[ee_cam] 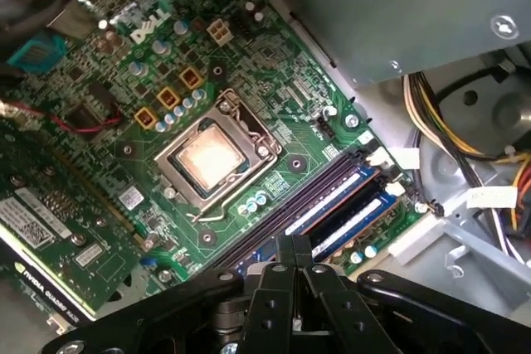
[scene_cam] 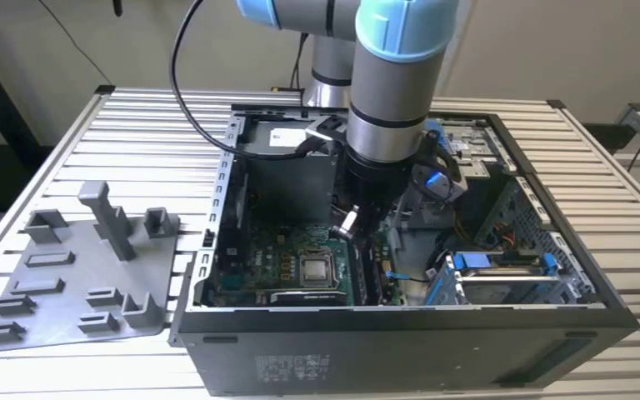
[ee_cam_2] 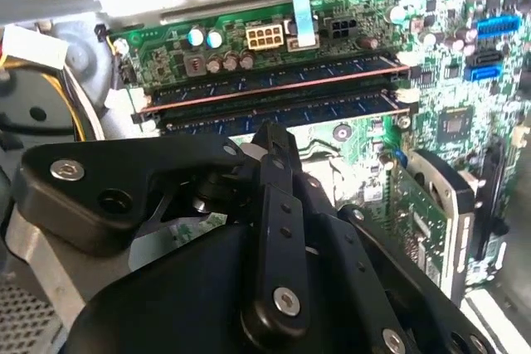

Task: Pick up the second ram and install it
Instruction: 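Press down the second ram until it locks into place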

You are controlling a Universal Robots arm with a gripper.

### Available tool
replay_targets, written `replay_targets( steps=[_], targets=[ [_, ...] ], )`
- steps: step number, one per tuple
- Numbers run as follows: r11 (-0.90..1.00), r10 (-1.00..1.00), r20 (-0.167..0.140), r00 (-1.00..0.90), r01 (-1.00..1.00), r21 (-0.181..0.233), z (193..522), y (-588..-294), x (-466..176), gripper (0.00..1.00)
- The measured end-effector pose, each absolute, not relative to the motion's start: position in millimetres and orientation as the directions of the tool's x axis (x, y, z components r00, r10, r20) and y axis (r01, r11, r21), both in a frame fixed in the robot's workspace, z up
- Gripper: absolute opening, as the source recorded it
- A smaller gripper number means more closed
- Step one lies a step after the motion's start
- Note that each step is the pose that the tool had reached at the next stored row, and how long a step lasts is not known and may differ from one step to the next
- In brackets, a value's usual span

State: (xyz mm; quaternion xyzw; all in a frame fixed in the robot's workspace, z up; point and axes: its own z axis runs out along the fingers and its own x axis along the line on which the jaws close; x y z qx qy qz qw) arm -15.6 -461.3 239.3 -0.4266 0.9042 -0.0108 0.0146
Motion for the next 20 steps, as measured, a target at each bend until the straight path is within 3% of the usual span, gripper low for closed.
replay_targets(
  steps=[20],
  targets=[
    [0.374, -0.927, -0.019, -0.373, -0.927, -0.035, 238.1, -461.3, -16.6, 0.11]
  ],
)
